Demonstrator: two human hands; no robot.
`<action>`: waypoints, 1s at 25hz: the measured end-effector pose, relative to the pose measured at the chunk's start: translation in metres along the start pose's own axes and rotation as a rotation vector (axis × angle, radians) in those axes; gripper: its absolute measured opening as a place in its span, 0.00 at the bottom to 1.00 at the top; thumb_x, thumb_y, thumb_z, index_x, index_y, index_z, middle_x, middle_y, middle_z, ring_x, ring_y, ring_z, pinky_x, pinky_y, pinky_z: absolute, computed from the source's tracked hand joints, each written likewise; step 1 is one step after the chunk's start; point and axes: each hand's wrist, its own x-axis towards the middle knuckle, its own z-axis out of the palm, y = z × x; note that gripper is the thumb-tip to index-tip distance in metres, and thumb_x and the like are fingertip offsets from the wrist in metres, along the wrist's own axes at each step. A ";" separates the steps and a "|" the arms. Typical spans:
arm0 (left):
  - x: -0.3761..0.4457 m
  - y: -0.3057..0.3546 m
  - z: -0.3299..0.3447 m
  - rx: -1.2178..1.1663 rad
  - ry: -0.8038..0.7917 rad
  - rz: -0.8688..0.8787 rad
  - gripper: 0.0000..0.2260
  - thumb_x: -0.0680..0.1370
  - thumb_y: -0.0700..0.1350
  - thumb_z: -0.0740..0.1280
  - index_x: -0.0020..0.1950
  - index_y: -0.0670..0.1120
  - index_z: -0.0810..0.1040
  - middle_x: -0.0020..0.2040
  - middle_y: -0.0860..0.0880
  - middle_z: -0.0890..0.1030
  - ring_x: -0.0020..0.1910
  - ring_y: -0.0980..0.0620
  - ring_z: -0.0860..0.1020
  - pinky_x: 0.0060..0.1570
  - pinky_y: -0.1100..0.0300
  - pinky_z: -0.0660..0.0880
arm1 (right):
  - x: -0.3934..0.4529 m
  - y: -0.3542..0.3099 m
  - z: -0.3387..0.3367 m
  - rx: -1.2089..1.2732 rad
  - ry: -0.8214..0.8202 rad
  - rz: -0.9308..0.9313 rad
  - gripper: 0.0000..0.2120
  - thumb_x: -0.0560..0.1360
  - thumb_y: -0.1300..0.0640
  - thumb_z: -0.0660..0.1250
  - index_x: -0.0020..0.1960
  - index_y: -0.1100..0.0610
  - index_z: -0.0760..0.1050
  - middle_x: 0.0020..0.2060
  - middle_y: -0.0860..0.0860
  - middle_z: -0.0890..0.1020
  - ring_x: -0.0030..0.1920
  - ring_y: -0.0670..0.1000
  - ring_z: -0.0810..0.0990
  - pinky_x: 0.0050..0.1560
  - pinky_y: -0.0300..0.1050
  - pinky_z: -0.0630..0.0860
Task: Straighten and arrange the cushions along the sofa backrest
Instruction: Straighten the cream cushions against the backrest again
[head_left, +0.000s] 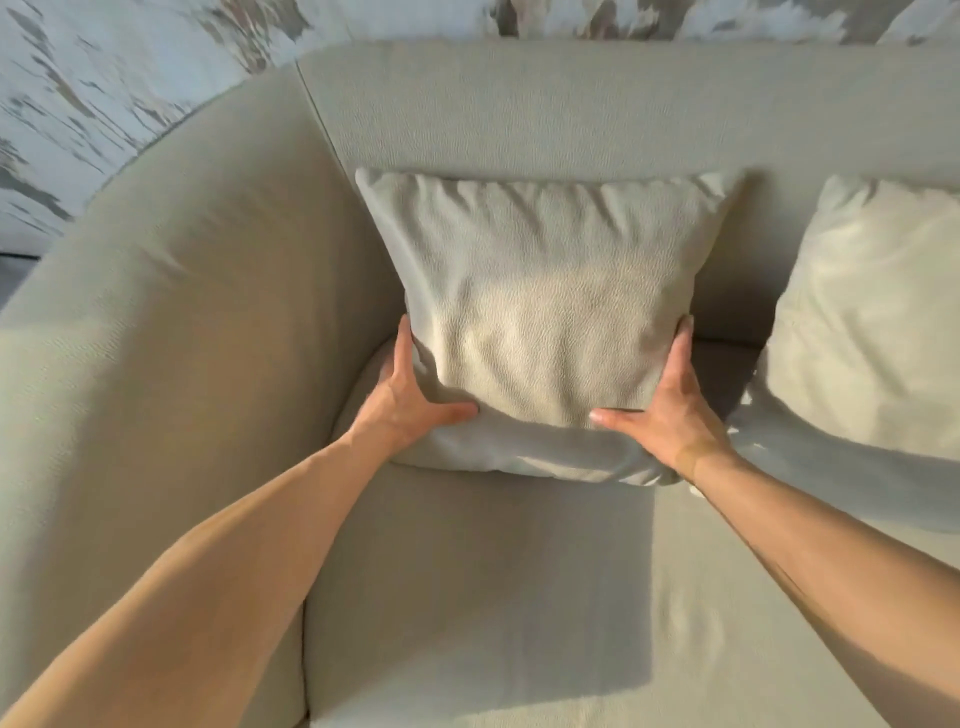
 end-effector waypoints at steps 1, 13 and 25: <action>0.005 0.000 0.001 -0.015 -0.010 0.020 0.64 0.58 0.64 0.80 0.76 0.66 0.32 0.78 0.46 0.60 0.69 0.44 0.72 0.66 0.49 0.71 | 0.002 0.002 0.003 -0.022 0.016 0.004 0.70 0.58 0.43 0.81 0.76 0.46 0.28 0.80 0.51 0.49 0.76 0.54 0.60 0.68 0.54 0.66; 0.007 -0.010 -0.016 -0.184 0.001 0.114 0.59 0.61 0.57 0.81 0.76 0.71 0.39 0.73 0.54 0.69 0.68 0.50 0.72 0.65 0.56 0.69 | -0.002 -0.019 0.025 0.043 0.007 -0.062 0.67 0.58 0.43 0.81 0.78 0.44 0.34 0.77 0.47 0.60 0.72 0.53 0.68 0.65 0.50 0.69; 0.010 -0.027 -0.029 -0.100 -0.063 0.137 0.63 0.60 0.58 0.82 0.67 0.78 0.29 0.80 0.50 0.58 0.76 0.49 0.63 0.72 0.49 0.65 | 0.001 -0.035 0.036 -0.009 0.011 -0.060 0.64 0.60 0.41 0.79 0.77 0.41 0.33 0.78 0.46 0.59 0.72 0.58 0.69 0.61 0.55 0.72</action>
